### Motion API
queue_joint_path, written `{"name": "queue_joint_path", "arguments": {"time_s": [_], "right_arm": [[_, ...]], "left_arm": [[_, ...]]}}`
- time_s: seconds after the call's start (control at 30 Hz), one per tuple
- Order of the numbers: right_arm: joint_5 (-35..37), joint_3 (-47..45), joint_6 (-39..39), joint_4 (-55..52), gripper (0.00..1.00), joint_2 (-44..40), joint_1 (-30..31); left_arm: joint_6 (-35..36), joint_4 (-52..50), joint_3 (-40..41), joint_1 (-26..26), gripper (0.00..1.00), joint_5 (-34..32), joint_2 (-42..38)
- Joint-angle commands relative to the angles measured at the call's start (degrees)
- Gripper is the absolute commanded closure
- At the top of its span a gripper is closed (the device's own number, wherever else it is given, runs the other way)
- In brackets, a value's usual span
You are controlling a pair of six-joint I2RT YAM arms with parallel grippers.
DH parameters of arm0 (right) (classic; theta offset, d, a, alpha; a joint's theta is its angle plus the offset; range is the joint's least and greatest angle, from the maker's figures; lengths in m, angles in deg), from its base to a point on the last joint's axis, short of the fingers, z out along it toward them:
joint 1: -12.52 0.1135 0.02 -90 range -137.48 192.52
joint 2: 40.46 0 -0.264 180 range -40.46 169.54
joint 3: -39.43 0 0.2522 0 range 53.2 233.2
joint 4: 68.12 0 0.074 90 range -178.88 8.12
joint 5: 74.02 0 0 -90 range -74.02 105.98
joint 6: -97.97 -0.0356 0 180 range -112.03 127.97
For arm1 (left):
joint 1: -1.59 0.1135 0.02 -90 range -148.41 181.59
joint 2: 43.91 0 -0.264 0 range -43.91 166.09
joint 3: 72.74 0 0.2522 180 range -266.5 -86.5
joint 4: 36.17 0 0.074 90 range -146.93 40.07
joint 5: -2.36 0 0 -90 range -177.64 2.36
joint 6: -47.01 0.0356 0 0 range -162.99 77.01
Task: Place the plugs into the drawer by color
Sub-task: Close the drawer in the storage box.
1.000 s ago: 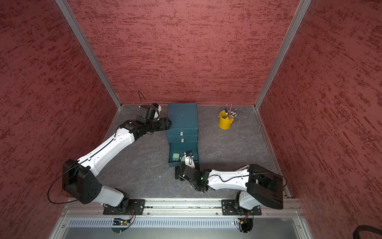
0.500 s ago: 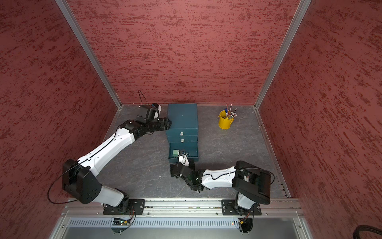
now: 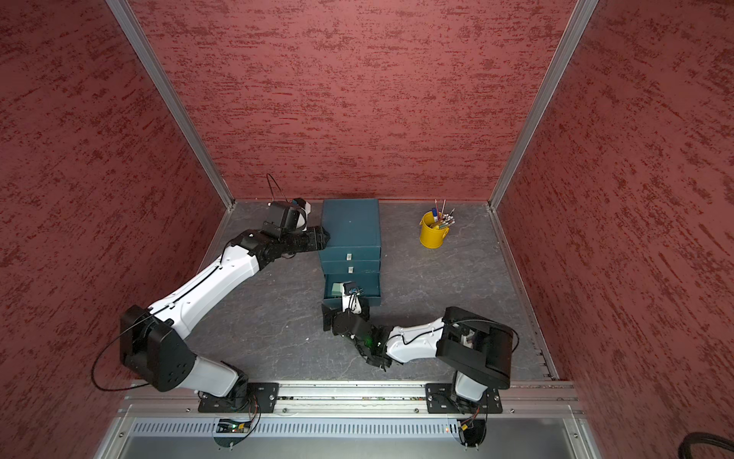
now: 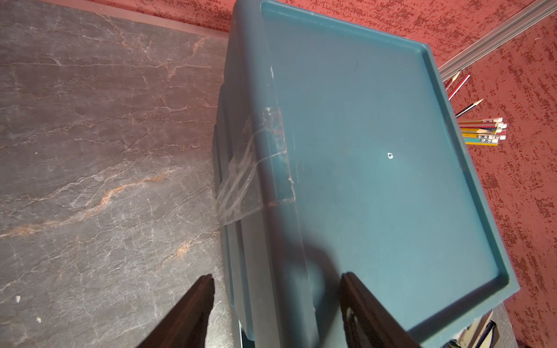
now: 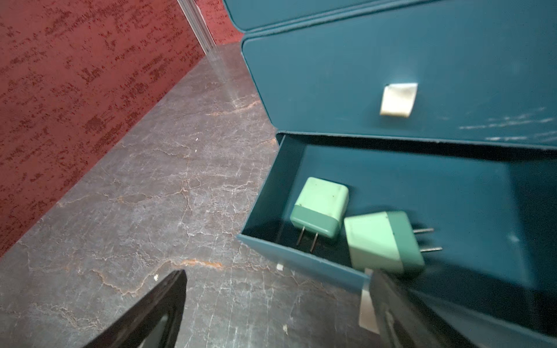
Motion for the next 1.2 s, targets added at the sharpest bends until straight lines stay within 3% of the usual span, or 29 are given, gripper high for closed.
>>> {"name": "queue_joint_path", "arguments": {"time_s": [0.0, 0.3, 0.67, 1.17], "right_arm": [[1.43, -2.74, 0.77, 8.7, 0.02, 0.92, -1.09], [1.21, -3.32, 3.44, 15.39, 0.02, 3.94, -2.44], [6.12, 2.43, 17.57, 27.38, 0.02, 14.64, -3.39], [0.77, 6.84, 29.84, 30.6, 0.02, 20.04, -7.81]], "left_arm": [[1.81, -5.45, -1.51, -0.39, 0.31, -0.33, 1.83], [1.33, -5.84, -2.55, -0.34, 0.31, -0.15, 3.1], [1.4, -5.55, 1.84, -0.55, 0.32, 0.96, 1.37], [3.17, -5.75, 4.39, -0.58, 0.34, 0.09, -0.38]]}}
